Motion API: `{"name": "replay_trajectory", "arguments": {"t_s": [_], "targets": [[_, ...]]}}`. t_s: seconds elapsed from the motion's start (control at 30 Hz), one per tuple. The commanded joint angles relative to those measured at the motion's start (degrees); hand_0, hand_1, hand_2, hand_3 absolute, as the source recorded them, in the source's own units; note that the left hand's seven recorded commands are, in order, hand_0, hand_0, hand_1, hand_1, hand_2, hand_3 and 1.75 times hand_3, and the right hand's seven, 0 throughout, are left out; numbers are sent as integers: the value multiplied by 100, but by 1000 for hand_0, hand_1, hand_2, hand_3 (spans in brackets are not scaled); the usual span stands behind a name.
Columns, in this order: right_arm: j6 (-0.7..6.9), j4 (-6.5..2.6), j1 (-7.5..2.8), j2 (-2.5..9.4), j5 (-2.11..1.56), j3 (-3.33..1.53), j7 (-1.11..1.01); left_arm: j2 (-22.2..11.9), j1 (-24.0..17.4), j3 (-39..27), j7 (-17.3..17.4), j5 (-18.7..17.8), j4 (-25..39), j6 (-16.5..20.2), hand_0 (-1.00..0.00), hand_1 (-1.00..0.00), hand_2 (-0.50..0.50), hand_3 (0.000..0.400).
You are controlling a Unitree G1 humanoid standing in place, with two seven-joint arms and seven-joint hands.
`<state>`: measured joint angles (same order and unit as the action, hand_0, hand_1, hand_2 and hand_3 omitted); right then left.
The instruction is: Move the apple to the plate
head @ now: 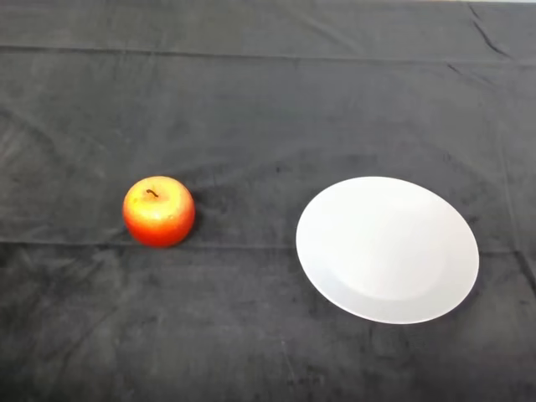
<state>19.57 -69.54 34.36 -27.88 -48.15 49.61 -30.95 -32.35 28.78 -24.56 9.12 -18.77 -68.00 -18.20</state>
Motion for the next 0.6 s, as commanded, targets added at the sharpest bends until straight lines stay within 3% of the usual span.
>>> {"name": "replay_trajectory", "arguments": {"t_s": [0.03,0.6], "targets": [[-19,25,-3,-63,9,75,23,100,312,173,122,151,199,-101,0,0,0,0],[-18,39,-8,-57,9,72,30,621,501,688,657,492,276,-149,0,0,0,0]]}}
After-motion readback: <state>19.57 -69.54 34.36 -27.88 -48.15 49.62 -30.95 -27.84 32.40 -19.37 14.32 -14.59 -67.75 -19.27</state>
